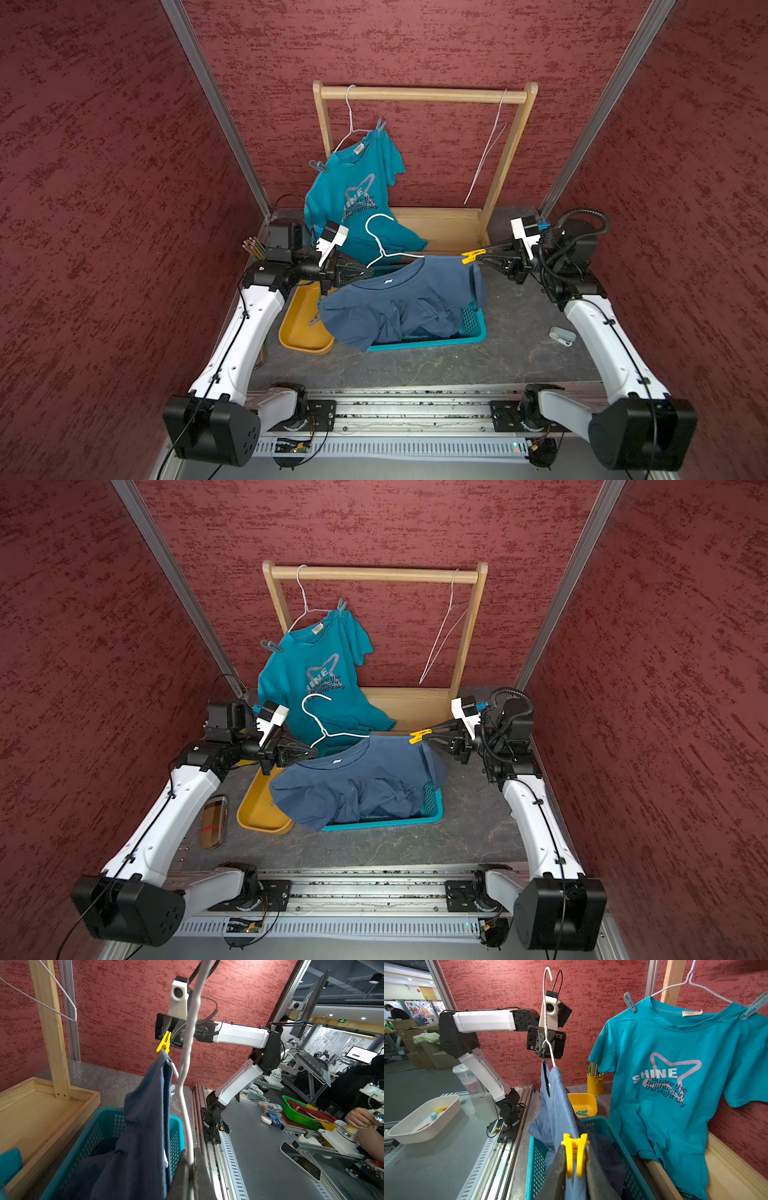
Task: Remove the clothespins securing t-shirts to the hanger
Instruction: Remove the clothespin from the hanger, then place the hanger in the basket.
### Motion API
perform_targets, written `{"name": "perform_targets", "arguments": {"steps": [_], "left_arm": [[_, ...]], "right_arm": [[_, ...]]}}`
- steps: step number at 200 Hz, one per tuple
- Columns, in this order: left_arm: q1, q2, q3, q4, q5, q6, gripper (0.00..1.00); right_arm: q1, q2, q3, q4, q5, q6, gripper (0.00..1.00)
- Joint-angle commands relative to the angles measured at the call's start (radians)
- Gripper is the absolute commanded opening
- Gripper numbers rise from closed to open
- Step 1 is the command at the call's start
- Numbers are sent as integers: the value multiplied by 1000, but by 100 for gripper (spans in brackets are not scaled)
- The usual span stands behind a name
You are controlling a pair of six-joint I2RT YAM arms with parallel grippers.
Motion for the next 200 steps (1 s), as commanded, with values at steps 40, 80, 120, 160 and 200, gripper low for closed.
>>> {"name": "perform_targets", "arguments": {"steps": [40, 80, 120, 160, 200], "left_arm": [[-36, 38, 46, 26, -50, -9, 0], [-156, 111, 73, 59, -141, -16, 0], [-289, 282, 103, 128, -203, -75, 0], [-328, 460, 142, 88, -422, -97, 6], [-330, 495, 110, 107, -693, -153, 49]], "right_arm": [[-5, -179, -107, 169, 377, 109, 0], [-5, -256, -161, 172, 486, 143, 1], [-5, -289, -195, 169, 575, 231, 0], [-6, -324, -299, 249, 672, 449, 0], [10, -337, -412, 225, 756, 640, 0]]}}
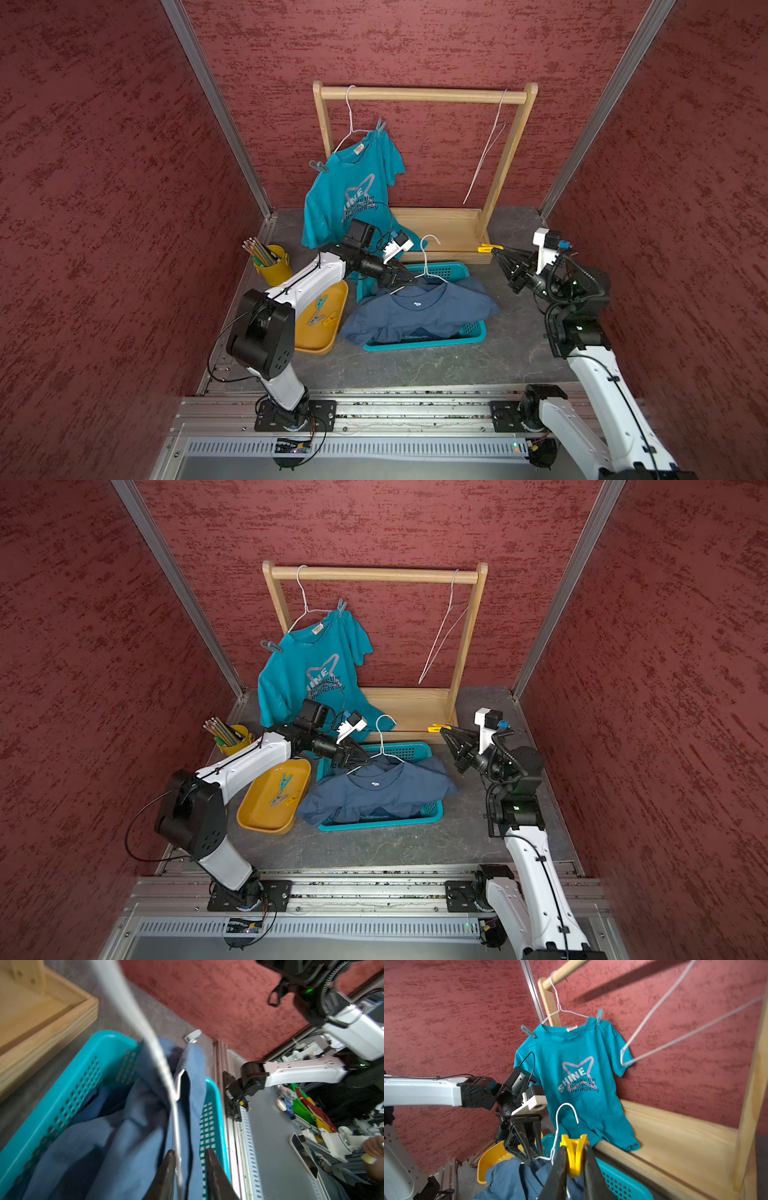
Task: Remove the clothespins securing t-shirts to the hanger
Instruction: Place the hanger in the basket, then place the clothespin in the storage box.
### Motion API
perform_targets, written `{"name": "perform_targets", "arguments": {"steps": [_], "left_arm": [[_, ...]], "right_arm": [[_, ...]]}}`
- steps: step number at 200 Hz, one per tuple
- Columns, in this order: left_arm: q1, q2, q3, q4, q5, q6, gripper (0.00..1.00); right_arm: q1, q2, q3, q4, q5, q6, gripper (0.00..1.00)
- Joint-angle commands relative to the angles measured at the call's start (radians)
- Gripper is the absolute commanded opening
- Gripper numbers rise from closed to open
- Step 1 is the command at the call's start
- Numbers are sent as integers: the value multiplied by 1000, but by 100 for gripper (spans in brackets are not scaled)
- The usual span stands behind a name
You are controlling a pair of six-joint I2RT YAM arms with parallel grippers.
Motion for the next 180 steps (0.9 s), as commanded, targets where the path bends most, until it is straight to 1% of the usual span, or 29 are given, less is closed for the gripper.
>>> {"name": "perform_targets", "arguments": {"steps": [1, 17, 38, 56, 67, 79, 98, 118, 131, 140, 153, 180], "left_arm": [[-1, -23, -14, 21, -214, -31, 49], [0, -73, -59, 79, -339, -47, 58], [-2, -157, -104, 129, -485, -47, 63], [-11, -234, -141, 163, -586, -23, 64], [-33, -286, -171, 193, -624, 6, 63], [-73, -341, -217, 244, -658, 43, 61], [-166, -416, -297, 347, -709, 108, 60], [-284, -489, -403, 496, -797, 193, 59], [-341, -525, -482, 618, -813, 245, 59], [-367, -534, -515, 671, -817, 261, 60], [-379, -524, -520, 673, -826, 258, 61], [-372, -472, -474, 585, -881, 217, 60]], "right_arm": [[12, -12, -42, 7, 88, 164, 0], [37, -21, -69, -25, 130, 191, 0], [98, -24, -93, -45, 195, 227, 0], [166, -7, -99, -51, 253, 259, 0], [217, 14, -97, -48, 296, 273, 2], [291, 52, -88, -34, 340, 275, 4], [407, 151, -46, -25, 398, 283, 4], [491, 278, 8, 8, 374, 313, 4], [524, 349, 37, 38, 332, 319, 3], [543, 385, 60, 36, 320, 318, 3], [567, 416, 85, 30, 310, 308, 3], [606, 440, 117, 6, 307, 286, 4]]}}
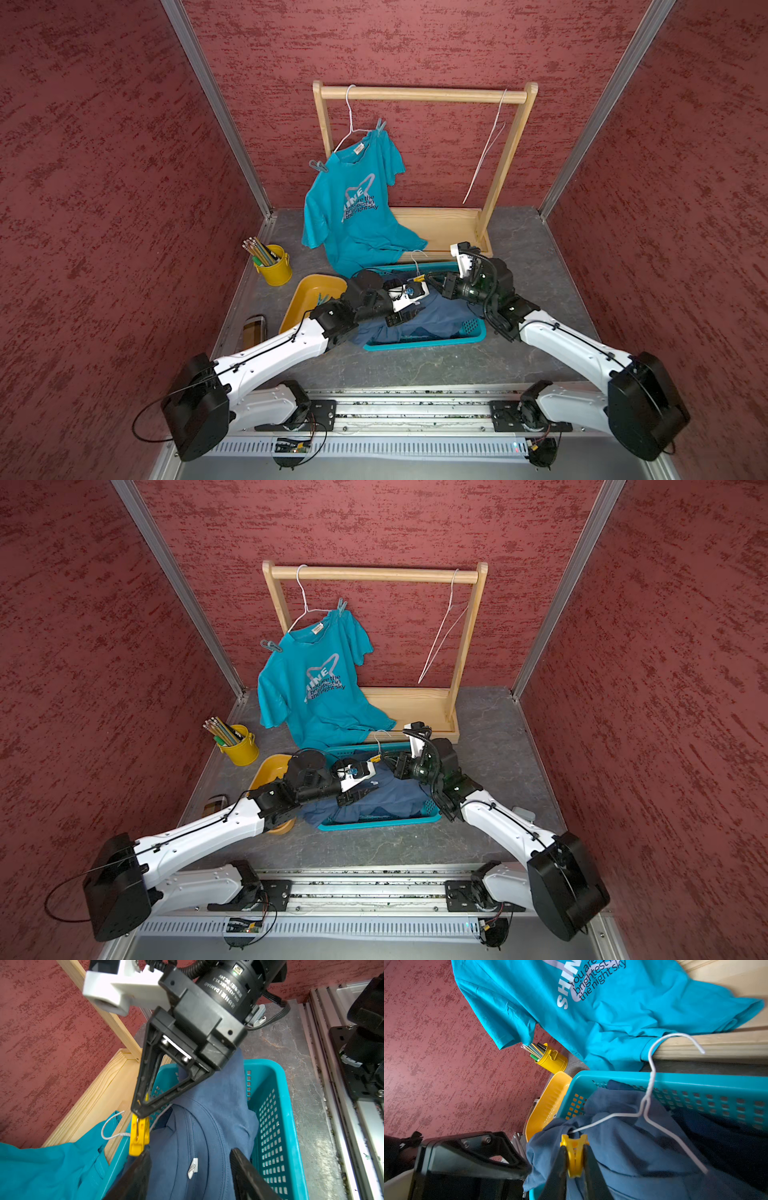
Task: Remove the clothespins securing t-shirts to the hanger
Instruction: Place the clothespin in the storage box.
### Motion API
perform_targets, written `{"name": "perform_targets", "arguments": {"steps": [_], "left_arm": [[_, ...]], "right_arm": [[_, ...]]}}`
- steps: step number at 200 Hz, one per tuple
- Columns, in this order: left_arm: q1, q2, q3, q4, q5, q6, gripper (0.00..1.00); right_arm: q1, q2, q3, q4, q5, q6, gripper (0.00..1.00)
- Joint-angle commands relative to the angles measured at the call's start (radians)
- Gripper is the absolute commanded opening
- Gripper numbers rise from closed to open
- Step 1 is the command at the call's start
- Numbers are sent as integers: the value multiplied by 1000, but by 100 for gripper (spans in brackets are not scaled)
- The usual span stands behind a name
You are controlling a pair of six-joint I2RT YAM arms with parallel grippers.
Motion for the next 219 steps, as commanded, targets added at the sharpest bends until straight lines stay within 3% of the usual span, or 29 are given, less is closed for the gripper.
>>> {"name": "perform_targets", "arguments": {"steps": [1, 40, 88, 151, 190, 219], "left_arm": [[11, 34, 41, 26, -80, 0, 60], [80, 57, 41, 39, -4, -112, 53], [90, 32, 21, 66, 9, -113, 51], [89, -75, -61, 96, 48, -4, 53], [98, -82, -29, 31, -15, 121, 59], [120, -56, 19, -62, 14, 162, 58]], "right_arm": [[30, 2, 50, 29, -13, -6, 4], [52, 4, 62, -9, -22, -27, 4], [63, 14, 75, -58, 2, -46, 5], [63, 2, 83, -91, 43, -75, 4], [63, 22, 151, -246, -9, -175, 4], [62, 26, 190, -351, -32, -248, 5]]}}
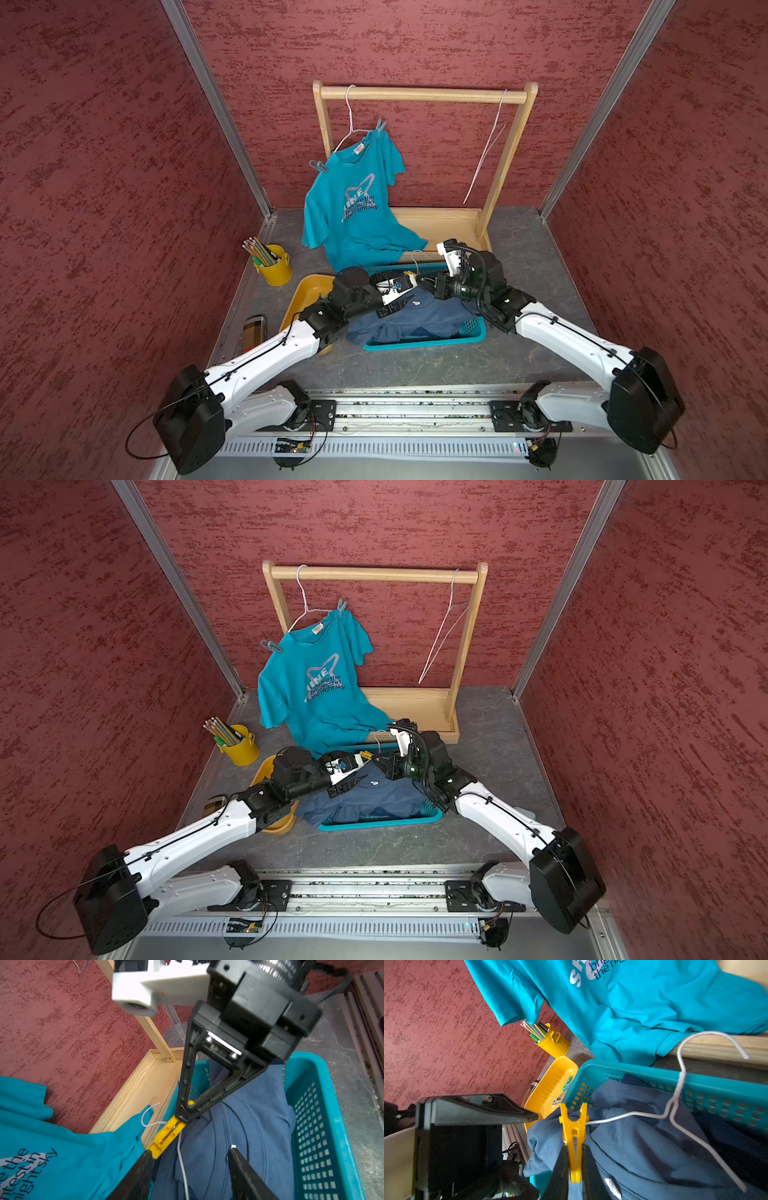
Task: Remove the clothespins securing t-shirts to the hanger
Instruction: Place the clothespin in the storage box.
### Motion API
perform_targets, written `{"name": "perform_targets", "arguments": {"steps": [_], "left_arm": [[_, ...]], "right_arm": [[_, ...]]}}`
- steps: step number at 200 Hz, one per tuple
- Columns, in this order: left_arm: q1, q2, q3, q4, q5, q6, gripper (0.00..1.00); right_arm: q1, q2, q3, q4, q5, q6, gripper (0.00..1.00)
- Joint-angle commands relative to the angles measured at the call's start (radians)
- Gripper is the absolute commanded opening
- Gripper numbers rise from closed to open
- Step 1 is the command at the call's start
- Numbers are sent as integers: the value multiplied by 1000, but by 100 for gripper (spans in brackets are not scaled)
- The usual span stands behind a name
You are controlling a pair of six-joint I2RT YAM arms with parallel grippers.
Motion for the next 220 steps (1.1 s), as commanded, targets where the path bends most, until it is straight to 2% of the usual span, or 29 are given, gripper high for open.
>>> {"name": "perform_targets", "arguments": {"steps": [1, 113, 146, 191, 220], "left_arm": [[18, 14, 48, -75, 8, 74, 58], [7, 117, 70, -30, -34, 119, 58], [0, 144, 74, -27, -10, 121, 55], [-13, 153, 80, -51, -8, 113, 41], [-13, 136, 77, -68, -8, 102, 13]], "right_arm": [[8, 4, 41, -114, -30, -83, 5], [10, 30, 44, -105, -139, -72, 6], [12, 45, 49, -99, -156, -67, 6], [12, 49, 50, -90, -141, -67, 7], [12, 56, 66, -83, -135, -64, 9]]}}
